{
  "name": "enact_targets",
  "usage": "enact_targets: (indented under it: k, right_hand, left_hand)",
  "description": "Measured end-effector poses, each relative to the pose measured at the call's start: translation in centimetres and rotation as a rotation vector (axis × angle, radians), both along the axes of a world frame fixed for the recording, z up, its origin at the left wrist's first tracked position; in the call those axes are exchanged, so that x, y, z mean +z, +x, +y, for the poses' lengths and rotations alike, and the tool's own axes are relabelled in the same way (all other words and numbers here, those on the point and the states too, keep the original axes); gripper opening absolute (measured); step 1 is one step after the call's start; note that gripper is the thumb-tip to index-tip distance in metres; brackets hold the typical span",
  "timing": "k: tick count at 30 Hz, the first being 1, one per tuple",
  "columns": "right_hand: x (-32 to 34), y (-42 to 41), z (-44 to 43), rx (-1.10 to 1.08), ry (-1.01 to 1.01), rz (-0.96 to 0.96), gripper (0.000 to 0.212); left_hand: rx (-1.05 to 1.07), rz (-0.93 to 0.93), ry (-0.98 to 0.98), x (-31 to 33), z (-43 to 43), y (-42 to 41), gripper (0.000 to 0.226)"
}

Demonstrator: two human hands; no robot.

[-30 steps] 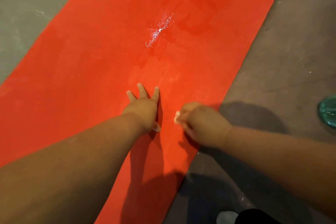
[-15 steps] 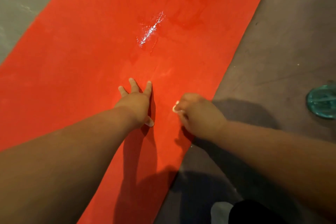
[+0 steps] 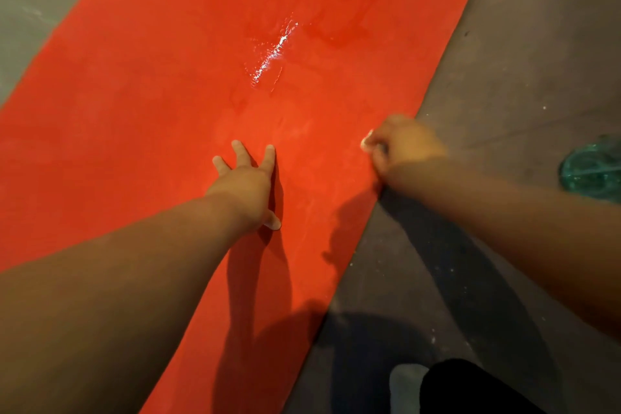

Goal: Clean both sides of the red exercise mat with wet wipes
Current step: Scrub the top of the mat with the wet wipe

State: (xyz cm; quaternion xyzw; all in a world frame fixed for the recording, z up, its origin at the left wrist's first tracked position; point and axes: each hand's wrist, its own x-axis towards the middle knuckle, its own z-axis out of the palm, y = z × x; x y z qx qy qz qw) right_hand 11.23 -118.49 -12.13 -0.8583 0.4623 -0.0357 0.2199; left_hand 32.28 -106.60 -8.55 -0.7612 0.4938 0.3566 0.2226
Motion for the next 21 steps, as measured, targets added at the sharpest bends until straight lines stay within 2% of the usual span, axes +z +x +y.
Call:
enact_targets:
  k: [3, 6, 8, 10, 12, 15, 17, 21]
  right_hand:
    - [0.9, -0.5, 8.7, 0.352, 0.095, -0.108, 0.018]
    - [0.8, -0.7, 9.2, 0.590, 0.150, -0.141, 0.010]
    - [0.2, -0.1, 5.8, 0.520, 0.098, -0.125, 0.015]
    - [0.0, 0.1, 1.1, 0.259, 0.004, -0.148, 0.021]
    - [0.7, -0.4, -3.5, 0.074, -0.051, -0.050, 0.019]
    - [1.2, 0.0, -4.8, -0.016, -0.006, 0.068, 0.021]
    - [0.9, 0.8, -1.1, 0.022, 0.030, 0.071, 0.024]
    - [1.2, 0.4, 9.6, 0.431, 0.155, -0.079, 0.020]
  left_hand:
    - [-0.001, -0.009, -0.002, -0.1, -0.2, 0.1, 0.131]
    - [-0.002, -0.016, -0.001, -0.2, -0.4, 0.0, 0.133]
    - [-0.013, -0.026, -0.002, -0.2, -0.4, 0.1, 0.134]
    - [-0.012, -0.027, 0.002, -0.1, -0.2, 0.2, 0.134]
    - [-0.024, -0.029, -0.003, -0.1, -0.2, 0.2, 0.133]
    - [-0.018, -0.029, -0.007, -0.1, -0.2, 0.1, 0.133]
    - [-0.010, -0.022, -0.011, -0.2, -0.2, 0.2, 0.133]
    - [-0.006, -0.021, -0.024, -0.3, -0.1, 0.3, 0.134]
